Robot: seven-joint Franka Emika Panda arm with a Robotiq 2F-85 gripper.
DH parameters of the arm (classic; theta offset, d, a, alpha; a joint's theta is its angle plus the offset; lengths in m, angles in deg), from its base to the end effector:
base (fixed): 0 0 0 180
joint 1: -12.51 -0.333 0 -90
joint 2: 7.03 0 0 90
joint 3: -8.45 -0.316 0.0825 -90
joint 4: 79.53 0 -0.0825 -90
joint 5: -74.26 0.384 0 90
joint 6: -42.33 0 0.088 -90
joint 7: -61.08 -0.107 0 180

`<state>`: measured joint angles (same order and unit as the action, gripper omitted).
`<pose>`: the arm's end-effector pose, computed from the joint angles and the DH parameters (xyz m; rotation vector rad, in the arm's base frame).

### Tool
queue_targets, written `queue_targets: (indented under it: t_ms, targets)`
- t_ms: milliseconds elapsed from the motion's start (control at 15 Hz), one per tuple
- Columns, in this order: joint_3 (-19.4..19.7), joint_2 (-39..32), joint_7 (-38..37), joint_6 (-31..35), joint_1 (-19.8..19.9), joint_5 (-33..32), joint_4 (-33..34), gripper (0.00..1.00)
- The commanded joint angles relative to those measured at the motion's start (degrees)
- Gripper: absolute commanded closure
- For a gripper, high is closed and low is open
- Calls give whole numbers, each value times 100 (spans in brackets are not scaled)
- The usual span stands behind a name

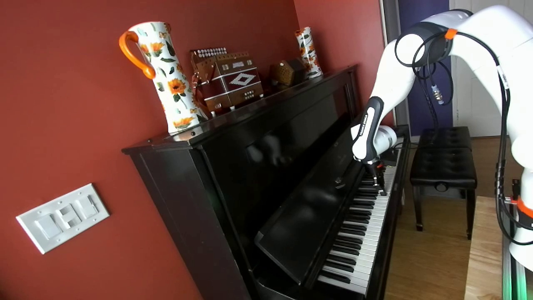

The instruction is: Press a white key in the middle of the piano

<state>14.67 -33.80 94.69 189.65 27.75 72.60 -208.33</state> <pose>0.4850 -0.1935 0.1454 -3.0993 -0.3826 0.2427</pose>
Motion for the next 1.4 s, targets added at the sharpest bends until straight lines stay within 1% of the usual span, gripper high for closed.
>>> queue_targets:
  t_ms: [0,667,1333]
  targets:
    - [-133,-220,72,125,205,-68,99,100]
    - [-210,-287,110,102,304,-40,135,100]
    - [-109,163,-42,-49,190,-172,-60,100]
